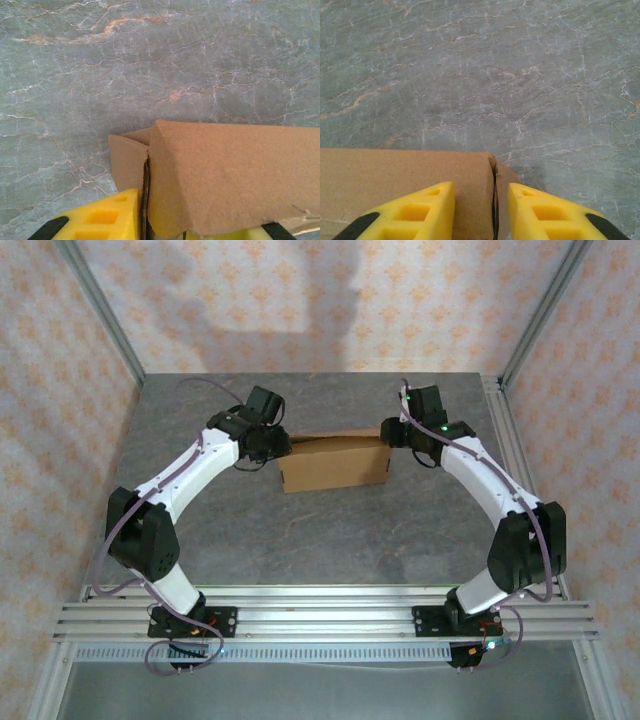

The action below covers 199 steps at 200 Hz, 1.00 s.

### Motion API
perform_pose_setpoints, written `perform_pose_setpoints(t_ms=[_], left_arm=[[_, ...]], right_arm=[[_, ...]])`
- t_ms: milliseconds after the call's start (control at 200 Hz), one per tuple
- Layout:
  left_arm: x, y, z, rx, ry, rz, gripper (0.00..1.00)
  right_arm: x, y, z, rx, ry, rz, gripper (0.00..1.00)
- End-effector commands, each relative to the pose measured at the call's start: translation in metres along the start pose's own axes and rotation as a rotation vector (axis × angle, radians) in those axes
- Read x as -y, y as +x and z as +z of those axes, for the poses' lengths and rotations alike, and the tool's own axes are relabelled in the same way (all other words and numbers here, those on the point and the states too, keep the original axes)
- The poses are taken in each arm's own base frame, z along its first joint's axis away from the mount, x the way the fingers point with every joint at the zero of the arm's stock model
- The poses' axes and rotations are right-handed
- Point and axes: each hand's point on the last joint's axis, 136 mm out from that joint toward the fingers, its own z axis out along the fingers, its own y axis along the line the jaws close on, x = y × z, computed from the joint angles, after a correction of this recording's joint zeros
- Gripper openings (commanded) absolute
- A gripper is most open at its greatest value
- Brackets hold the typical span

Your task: Fold the paper box

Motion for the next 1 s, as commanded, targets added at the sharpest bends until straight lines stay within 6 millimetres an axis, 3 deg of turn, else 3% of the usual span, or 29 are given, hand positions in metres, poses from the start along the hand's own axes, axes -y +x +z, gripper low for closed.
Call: perform_pose_setpoints(t_ms=[0,485,521,606,651,991], left_arm=[[-0.022,0.025,0.013,-0.098,-0.09,-0.002,0.28],[-0.006,0.017,-0.024,-0.069,-0.008,0.037,0.42],[-0.006,0.016,-0.028,-0.062,-0.008,0.04,0.52],[-0.007,0.013,-0.039,-0.037,-0.009,0.048,0.55],[-0.008,0.012,-0.043,-0.026,-0.01,0.05,0.62],[-0.001,0.003,-0.064,0.037,0.042,0.034,0.65]], right_arm=[[0.017,0.038,0.01,-0.121,0.076,0.013,0.32],[0.019,0.038,0.018,-0.122,0.095,0.027,0.32],[0.019,0.039,0.018,-0.125,0.097,0.028,0.32],[0.018,0.04,0.019,-0.126,0.096,0.029,0.32],[0.018,0.04,0.019,-0.127,0.096,0.032,0.32],[0.019,0.042,0.021,-0.117,0.101,0.037,0.32]])
